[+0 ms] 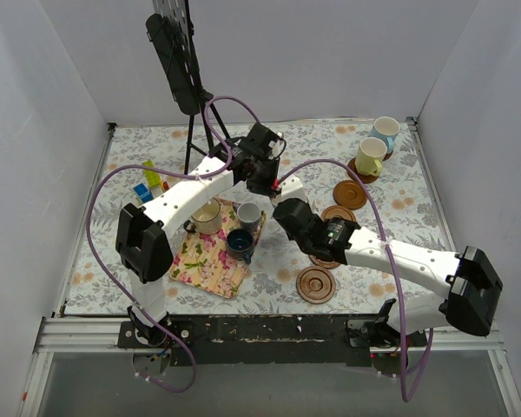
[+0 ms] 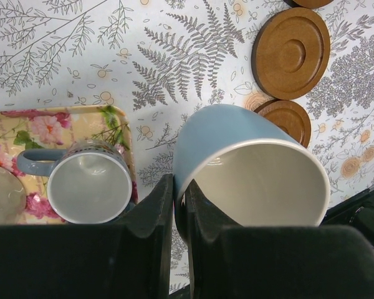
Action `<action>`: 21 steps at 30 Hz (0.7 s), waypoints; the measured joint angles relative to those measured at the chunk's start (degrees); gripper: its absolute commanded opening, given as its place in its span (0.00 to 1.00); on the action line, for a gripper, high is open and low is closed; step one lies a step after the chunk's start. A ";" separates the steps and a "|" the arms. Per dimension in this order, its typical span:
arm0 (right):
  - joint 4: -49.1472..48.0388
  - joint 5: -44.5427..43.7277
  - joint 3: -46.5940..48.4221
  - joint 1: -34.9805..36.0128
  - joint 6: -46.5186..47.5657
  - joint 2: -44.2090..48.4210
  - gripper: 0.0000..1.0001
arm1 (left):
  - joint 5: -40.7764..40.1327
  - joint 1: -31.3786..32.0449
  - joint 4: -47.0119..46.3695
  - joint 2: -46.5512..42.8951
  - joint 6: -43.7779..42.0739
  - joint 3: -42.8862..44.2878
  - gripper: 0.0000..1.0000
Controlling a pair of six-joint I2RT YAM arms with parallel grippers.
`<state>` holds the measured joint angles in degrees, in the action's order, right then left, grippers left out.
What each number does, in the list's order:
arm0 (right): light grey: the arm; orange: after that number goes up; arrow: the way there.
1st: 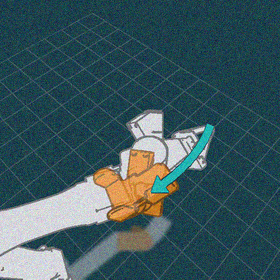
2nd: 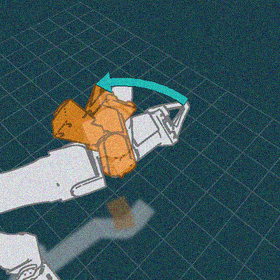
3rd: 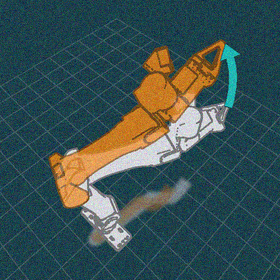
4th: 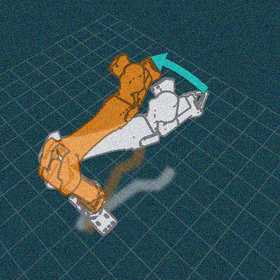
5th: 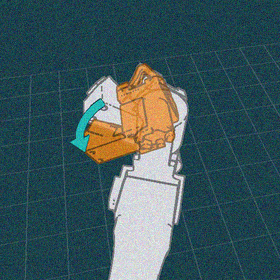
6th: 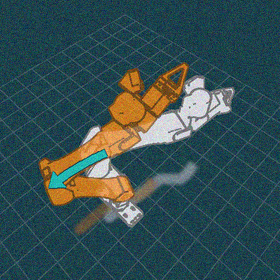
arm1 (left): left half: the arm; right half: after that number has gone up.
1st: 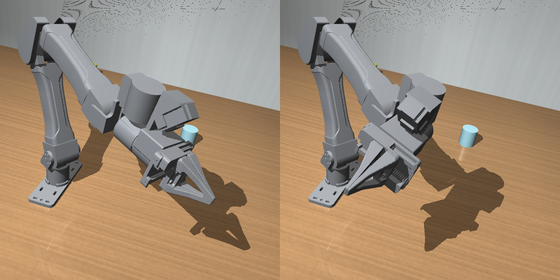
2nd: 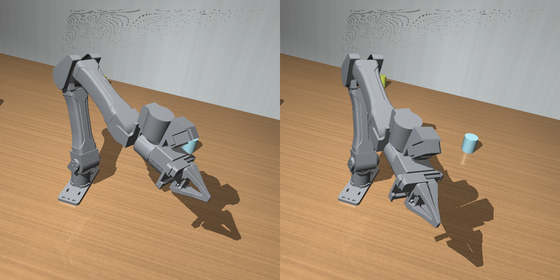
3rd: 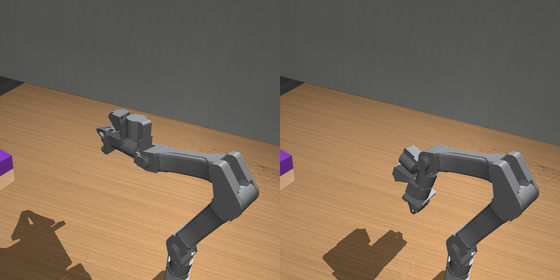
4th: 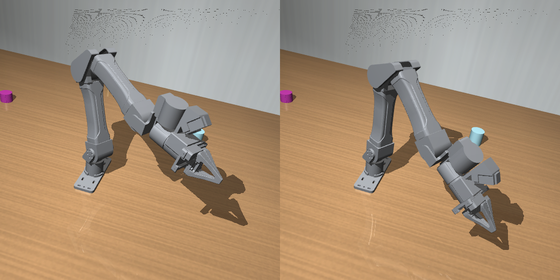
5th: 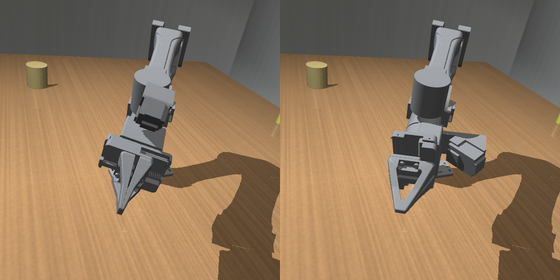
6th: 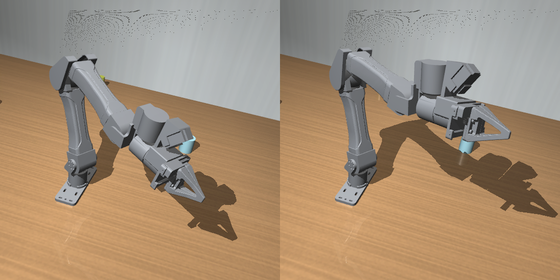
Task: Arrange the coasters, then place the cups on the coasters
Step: Place the cup on the coaster.
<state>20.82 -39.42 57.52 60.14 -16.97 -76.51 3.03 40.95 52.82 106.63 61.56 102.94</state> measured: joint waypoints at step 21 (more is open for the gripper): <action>-3.19 -0.46 -7.80 0.00 -0.42 7.39 0.01 | 2.91 -0.24 -5.79 -1.53 1.53 -0.33 0.98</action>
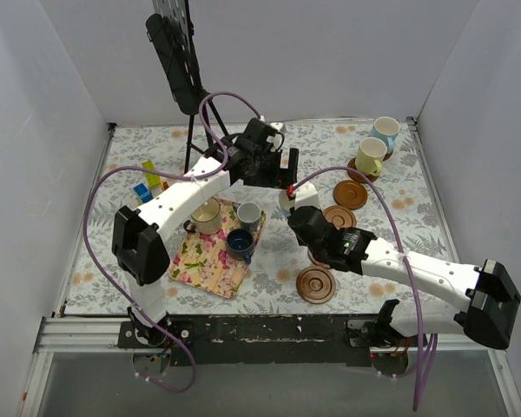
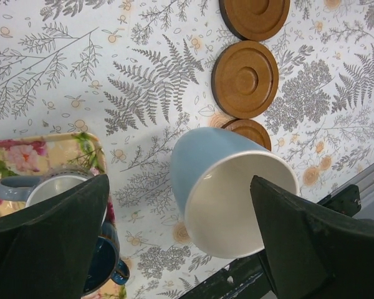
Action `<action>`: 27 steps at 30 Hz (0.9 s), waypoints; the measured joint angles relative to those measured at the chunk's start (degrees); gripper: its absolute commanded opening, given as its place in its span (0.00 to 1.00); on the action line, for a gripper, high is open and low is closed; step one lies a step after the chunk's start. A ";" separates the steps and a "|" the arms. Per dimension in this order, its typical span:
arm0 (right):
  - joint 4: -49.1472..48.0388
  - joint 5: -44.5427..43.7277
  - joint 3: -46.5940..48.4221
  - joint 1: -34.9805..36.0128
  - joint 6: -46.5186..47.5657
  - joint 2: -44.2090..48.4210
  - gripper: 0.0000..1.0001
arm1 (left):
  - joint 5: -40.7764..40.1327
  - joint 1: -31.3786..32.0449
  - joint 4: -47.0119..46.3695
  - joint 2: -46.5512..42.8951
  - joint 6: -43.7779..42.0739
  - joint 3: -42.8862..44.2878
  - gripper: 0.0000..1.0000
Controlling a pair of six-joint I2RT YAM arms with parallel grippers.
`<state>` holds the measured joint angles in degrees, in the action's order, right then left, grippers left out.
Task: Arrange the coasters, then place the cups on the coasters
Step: Place the cup on the coaster.
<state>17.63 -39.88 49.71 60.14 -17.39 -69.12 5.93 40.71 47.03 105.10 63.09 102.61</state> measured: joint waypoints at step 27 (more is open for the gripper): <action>-8.46 10.12 -10.93 -24.57 6.58 15.13 0.01 | -7.76 -10.12 -31.76 -21.97 -3.89 -32.17 0.98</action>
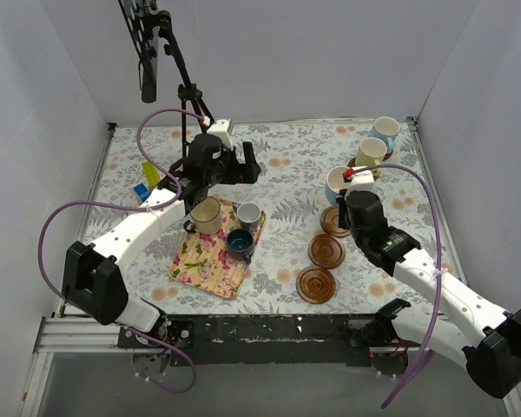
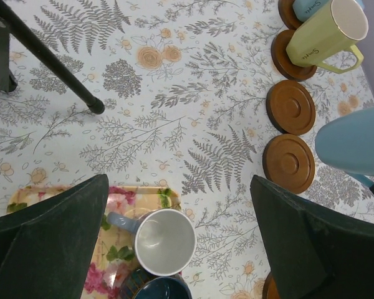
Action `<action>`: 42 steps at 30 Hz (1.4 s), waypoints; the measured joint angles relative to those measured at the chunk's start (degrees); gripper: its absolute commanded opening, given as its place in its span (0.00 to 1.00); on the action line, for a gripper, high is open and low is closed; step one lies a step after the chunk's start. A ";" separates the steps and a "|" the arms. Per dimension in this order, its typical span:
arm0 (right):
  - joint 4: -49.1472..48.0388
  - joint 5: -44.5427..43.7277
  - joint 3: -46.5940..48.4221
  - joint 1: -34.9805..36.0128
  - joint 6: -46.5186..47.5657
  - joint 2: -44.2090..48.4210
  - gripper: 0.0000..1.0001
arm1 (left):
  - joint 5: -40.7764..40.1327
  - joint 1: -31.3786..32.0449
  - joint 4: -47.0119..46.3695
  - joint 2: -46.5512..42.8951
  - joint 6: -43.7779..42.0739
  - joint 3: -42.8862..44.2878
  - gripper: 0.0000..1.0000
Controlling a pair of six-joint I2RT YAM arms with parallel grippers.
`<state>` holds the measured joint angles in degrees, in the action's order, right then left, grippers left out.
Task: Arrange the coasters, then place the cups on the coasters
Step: Place the cup on the coaster.
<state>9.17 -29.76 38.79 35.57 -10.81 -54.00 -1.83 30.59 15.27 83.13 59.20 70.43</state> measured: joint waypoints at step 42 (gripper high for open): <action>-1.33 11.56 -0.02 -12.20 3.39 0.59 0.01 | 5.90 5.40 -7.15 0.61 -6.56 -5.42 0.98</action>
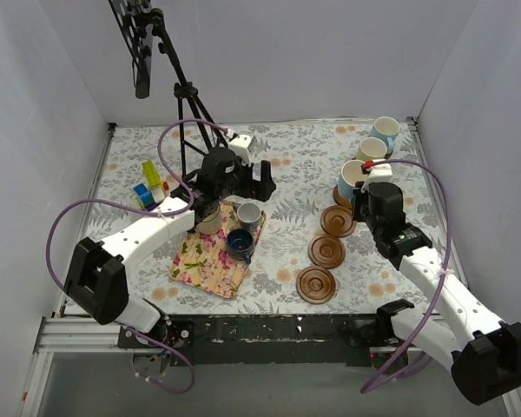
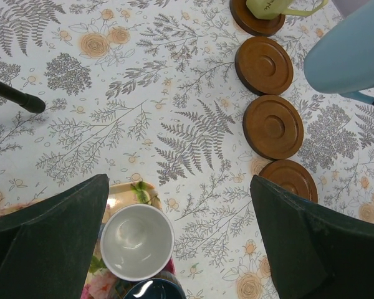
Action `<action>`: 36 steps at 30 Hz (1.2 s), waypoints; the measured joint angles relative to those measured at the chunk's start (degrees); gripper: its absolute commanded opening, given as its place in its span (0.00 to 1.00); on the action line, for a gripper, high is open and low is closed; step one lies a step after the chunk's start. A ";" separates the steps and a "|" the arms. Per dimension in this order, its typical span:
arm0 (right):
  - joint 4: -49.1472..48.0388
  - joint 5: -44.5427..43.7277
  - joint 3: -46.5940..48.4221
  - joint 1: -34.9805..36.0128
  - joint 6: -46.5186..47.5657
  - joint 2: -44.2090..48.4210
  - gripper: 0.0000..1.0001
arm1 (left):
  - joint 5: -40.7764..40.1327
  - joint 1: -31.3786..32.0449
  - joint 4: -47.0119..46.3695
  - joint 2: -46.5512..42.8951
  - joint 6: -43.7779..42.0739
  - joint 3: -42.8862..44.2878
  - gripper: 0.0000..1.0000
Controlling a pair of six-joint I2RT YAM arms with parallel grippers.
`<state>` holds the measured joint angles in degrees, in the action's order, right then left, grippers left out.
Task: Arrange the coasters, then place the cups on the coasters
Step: Place the cup on the coaster.
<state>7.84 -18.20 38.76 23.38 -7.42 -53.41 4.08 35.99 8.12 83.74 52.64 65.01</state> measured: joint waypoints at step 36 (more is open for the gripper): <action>-11.02 26.67 -3.63 -20.15 6.25 -9.14 0.01 | -7.13 -13.92 -6.86 -21.94 2.16 -18.01 0.98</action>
<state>-3.18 8.47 35.14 3.22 -1.17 -62.54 -3.05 22.06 1.26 61.80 54.81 47.00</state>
